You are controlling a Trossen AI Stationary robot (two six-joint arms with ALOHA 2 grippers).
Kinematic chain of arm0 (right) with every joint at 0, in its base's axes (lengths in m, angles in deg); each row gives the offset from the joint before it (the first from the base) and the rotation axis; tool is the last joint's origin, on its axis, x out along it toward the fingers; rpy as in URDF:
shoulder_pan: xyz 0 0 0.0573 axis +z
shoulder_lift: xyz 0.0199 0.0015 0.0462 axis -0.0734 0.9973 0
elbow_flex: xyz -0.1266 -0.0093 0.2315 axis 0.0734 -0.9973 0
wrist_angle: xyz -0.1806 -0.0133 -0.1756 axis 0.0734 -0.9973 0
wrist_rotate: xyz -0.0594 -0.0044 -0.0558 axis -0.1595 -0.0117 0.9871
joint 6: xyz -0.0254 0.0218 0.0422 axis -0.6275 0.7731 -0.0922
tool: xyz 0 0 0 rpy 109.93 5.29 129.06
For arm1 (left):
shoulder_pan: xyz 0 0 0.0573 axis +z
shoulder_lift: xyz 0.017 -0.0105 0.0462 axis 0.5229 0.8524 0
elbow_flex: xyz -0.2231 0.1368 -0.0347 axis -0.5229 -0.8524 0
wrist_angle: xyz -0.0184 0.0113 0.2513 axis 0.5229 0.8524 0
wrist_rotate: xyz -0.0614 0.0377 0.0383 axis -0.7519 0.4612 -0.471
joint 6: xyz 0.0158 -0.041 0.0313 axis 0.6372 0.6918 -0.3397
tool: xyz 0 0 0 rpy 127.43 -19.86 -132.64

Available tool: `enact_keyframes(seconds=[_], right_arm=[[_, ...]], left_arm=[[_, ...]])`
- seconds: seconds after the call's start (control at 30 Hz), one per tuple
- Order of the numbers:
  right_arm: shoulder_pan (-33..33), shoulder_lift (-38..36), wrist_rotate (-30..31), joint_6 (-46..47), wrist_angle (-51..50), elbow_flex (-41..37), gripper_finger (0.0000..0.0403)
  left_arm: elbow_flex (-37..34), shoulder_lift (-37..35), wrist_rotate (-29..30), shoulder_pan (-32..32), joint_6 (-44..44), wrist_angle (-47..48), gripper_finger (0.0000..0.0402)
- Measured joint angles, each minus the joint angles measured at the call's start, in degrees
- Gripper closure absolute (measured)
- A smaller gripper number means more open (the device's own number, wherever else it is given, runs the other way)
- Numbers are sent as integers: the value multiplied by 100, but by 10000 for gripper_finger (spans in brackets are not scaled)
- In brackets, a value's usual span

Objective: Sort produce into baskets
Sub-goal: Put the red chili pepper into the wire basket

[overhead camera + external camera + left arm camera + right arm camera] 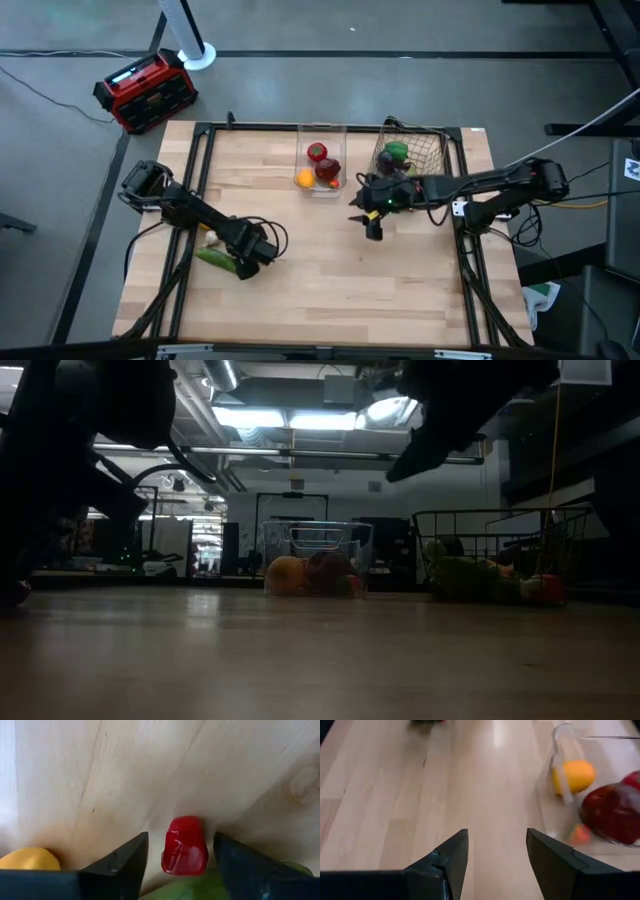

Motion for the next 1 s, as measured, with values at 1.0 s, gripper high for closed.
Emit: enact_keyframes(seconds=[1.0], right_arm=[[233,977,-565,-27,1250,-109,205]], left_arm=[[783,0,-430,1279,-773,-2815,289]])
